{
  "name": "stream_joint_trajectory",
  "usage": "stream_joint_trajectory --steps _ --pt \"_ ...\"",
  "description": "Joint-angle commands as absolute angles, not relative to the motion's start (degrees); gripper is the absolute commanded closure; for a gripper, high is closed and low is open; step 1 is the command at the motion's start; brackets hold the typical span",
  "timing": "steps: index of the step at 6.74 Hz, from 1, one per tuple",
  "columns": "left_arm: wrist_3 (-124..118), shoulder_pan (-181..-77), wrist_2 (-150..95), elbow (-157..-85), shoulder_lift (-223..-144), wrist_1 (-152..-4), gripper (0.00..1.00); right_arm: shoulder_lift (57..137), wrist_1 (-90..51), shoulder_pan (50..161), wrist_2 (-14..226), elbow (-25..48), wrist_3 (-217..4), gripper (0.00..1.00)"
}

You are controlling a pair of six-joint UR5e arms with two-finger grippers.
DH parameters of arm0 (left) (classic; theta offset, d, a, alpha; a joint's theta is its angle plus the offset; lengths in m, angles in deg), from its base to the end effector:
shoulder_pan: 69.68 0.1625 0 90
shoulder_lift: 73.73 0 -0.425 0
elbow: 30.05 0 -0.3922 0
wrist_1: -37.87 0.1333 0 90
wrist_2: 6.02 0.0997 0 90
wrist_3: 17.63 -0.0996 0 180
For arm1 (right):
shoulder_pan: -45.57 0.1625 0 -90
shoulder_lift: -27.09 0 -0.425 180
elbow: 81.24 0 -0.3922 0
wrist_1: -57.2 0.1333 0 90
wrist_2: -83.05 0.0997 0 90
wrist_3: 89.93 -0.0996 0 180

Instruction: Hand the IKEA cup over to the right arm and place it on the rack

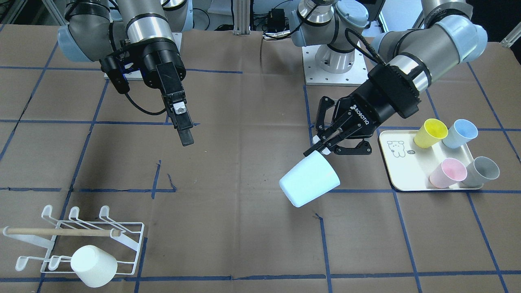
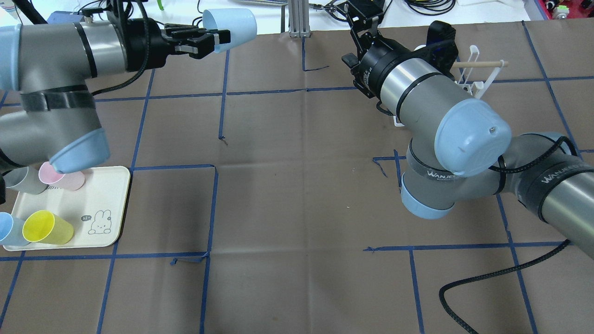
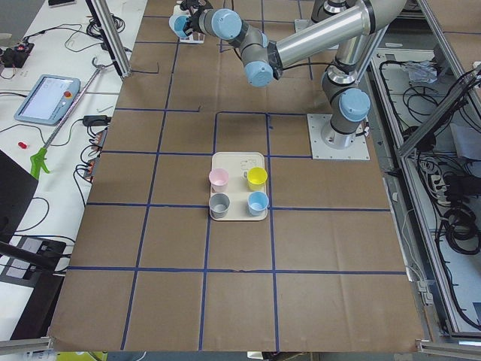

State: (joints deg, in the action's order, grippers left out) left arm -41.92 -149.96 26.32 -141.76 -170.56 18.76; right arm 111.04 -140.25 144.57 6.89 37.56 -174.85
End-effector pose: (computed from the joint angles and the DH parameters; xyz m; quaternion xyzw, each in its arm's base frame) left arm -0.1291 -0.5341 0.4249 -0.2764 -0.7882 0.4341 0.3374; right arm 0.2316 -0.4582 0.4272 0.4359 0.6747 -0.3301 0.4958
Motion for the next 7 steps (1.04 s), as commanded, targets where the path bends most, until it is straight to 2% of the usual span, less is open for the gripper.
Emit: stream_joint_trajectory --steps 1,4,7 --pt "-35.0 -155.0 26.9 -145.0 -170.9 29.6 0.99 111.1 -135.9 146.1 6.9 37.4 -181.0 0.0" --pt "-34.2 -156.2 26.8 -149.8 -170.6 36.8 0.99 111.0 -129.8 148.4 7.3 36.6 -182.0 0.0" --pt "-34.2 -156.3 26.2 -150.1 -170.6 37.1 0.97 110.5 -125.6 150.2 7.3 33.7 -184.2 0.01"
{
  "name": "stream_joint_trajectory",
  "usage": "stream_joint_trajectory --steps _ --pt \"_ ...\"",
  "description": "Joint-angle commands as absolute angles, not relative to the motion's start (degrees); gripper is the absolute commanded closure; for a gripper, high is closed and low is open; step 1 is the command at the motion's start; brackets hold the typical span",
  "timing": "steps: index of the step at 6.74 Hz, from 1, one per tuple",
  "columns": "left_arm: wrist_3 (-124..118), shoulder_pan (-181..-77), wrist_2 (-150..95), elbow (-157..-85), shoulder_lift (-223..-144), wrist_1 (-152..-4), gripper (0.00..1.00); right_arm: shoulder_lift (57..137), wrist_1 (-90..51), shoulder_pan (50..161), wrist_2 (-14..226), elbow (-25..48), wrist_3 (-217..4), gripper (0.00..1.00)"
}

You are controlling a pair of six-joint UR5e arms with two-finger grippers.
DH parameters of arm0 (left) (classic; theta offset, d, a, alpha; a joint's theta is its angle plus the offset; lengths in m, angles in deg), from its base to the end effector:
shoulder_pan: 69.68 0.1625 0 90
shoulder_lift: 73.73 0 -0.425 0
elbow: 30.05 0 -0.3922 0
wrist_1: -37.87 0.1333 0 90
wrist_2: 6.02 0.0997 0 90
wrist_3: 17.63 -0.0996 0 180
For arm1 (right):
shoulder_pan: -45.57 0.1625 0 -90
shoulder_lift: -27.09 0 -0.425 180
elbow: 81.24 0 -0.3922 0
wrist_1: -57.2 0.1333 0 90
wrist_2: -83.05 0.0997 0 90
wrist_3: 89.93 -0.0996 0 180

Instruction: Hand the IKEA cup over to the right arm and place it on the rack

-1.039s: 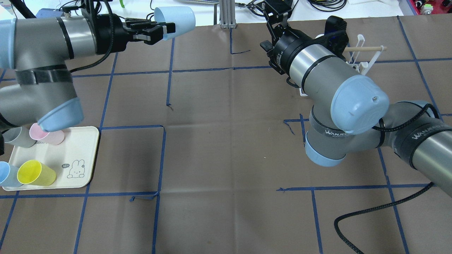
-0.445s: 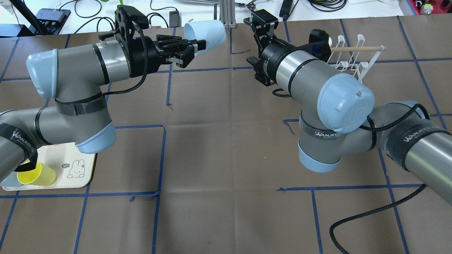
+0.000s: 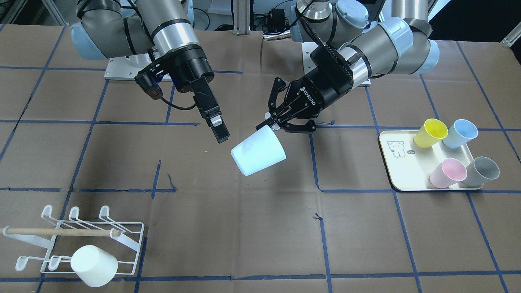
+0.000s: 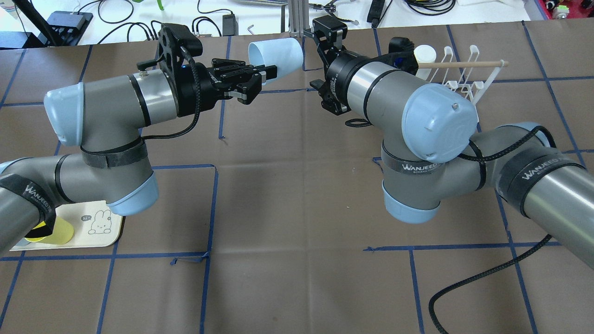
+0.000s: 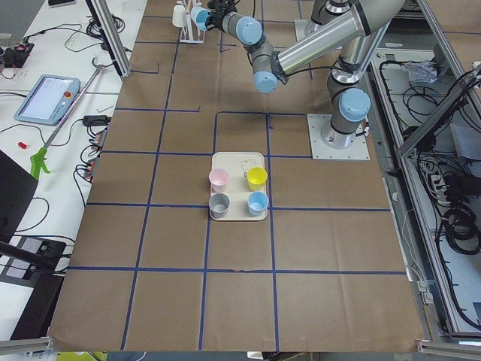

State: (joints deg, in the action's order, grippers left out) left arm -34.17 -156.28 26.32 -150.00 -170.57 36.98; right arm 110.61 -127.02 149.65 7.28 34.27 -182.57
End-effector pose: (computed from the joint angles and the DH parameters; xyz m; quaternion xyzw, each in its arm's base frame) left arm -0.1893 -0.4799 0.3959 -0.3012 -0.7568 0.4553 0.3594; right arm 0.2777 -0.4587 0.4202 0.4883 0.6981 -0.2209 0.4747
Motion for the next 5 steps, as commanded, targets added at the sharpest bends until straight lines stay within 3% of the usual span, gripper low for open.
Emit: stream_joint_trajectory --steps 1,5 --pt "-34.2 -156.3 26.2 -150.1 -170.6 37.2 0.97 110.2 -125.6 150.3 7.3 33.7 -185.4 0.01" --pt "-34.2 -156.3 26.2 -150.1 -170.9 37.2 0.97 105.5 -125.3 152.1 6.9 29.0 -188.0 0.01"
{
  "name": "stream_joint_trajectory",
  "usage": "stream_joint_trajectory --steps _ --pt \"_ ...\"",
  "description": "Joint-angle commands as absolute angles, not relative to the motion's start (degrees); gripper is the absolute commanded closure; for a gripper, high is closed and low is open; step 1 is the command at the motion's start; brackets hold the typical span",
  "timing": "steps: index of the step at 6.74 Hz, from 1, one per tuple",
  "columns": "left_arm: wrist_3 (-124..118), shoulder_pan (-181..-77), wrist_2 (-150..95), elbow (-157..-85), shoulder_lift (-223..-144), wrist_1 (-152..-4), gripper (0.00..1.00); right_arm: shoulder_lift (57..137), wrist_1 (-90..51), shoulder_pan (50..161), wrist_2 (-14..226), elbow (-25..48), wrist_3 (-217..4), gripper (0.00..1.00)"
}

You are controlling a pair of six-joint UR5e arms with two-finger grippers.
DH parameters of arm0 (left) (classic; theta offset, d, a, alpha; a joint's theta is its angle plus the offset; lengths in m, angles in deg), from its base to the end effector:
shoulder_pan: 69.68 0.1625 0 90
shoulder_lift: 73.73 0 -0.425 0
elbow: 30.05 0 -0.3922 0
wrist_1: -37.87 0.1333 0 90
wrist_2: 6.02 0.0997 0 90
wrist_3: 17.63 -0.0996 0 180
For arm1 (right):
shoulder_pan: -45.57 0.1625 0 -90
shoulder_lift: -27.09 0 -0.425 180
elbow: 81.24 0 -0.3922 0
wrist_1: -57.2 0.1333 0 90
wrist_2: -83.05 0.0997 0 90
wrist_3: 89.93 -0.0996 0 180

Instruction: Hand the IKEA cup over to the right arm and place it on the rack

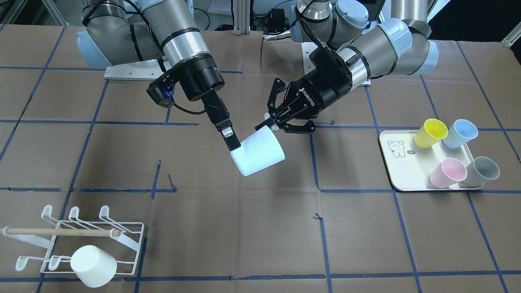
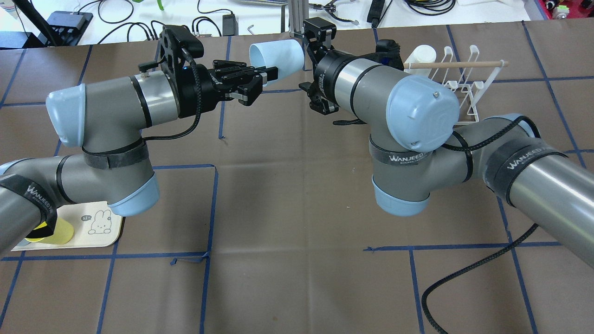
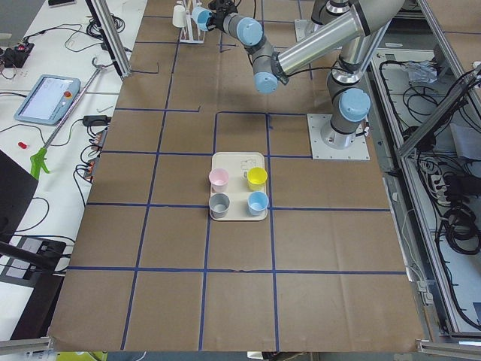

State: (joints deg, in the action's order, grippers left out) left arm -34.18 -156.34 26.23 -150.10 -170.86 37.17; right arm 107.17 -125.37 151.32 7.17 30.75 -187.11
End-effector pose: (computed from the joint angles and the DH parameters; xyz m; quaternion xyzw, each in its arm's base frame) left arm -0.1899 -0.4803 0.3933 -0.3012 -0.7570 0.4538 0.3608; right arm 0.2980 -0.4762 0.4134 0.5117 0.6897 -0.1884 0.4763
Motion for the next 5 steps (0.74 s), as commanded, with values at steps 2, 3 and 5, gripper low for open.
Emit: stream_joint_trajectory --steps 2,3,5 --pt "-34.2 -156.3 26.2 -150.1 -171.0 37.2 0.97 103.8 -125.3 152.8 6.8 28.2 -188.4 0.01" --pt "-34.2 -156.3 26.2 -150.1 -171.0 37.2 0.97 103.7 -125.3 152.9 6.8 28.1 -188.4 0.01" --pt "-34.2 -156.3 26.2 -150.1 -171.0 37.2 0.97 103.3 -125.2 153.0 6.9 27.7 -188.4 0.02"
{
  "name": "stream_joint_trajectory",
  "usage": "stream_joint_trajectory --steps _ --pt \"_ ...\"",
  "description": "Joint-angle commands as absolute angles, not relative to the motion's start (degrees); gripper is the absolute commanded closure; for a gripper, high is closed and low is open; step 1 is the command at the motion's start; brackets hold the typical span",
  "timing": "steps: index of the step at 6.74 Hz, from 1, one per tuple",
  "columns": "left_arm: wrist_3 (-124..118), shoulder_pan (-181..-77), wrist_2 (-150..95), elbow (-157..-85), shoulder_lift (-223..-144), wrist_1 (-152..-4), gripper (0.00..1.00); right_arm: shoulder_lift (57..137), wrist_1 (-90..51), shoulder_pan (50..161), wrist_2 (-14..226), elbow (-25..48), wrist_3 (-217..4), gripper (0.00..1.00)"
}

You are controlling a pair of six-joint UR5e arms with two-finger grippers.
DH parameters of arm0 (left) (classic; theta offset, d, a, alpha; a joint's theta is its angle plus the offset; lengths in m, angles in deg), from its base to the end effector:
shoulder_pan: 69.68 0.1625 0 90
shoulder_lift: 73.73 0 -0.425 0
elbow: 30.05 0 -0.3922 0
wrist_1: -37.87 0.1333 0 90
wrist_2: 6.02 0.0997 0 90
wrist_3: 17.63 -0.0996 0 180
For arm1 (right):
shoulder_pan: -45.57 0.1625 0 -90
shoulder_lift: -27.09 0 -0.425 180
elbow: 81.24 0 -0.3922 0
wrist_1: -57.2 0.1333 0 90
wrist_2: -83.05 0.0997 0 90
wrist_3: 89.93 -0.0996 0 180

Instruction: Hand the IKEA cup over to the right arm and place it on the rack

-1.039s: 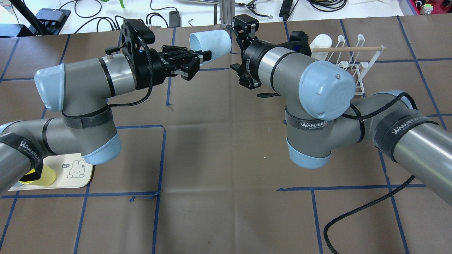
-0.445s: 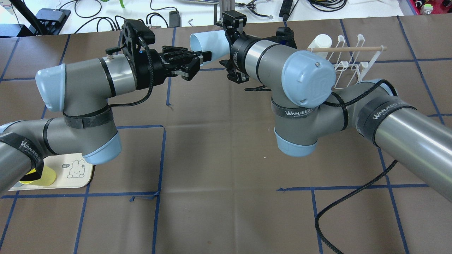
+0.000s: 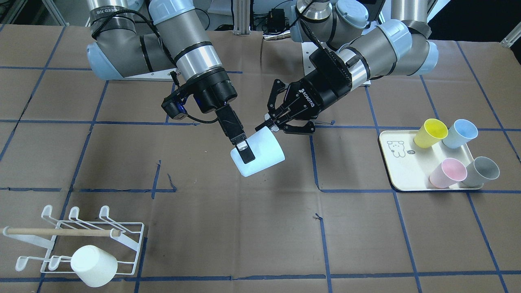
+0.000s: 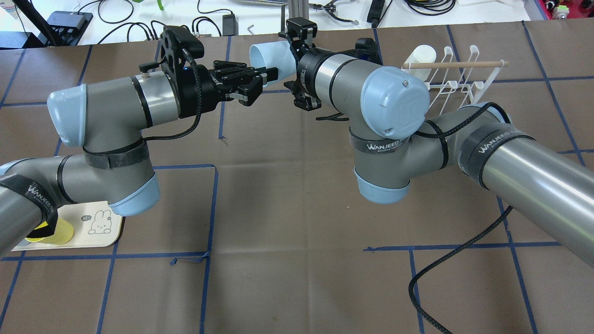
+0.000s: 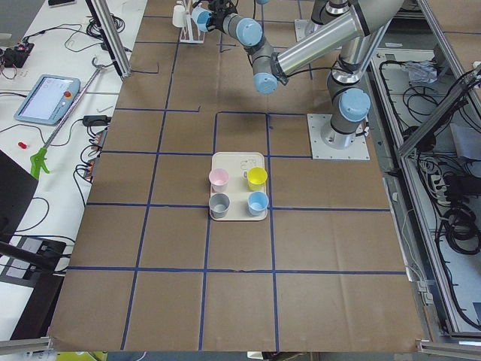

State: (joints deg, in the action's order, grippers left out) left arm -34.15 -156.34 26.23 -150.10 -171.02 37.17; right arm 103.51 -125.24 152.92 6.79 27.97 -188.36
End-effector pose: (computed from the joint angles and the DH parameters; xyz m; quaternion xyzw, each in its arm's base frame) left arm -0.1898 -0.4809 0.3919 -0.3005 -0.7577 0.4527 0.3614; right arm 0.3178 -0.4909 0.4004 0.5146 0.6932 -0.1746 0.4734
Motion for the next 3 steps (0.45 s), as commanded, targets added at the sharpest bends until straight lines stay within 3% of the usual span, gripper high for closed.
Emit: stream_joint_trajectory --steps 1,3 --pt "-34.1 -156.3 26.1 -150.1 -170.9 37.2 0.97 103.3 -125.2 153.0 7.2 27.3 -188.5 0.12" --pt "-34.1 -156.3 26.1 -150.1 -170.9 37.2 0.97 103.3 -125.2 153.3 7.7 27.3 -188.3 0.41"
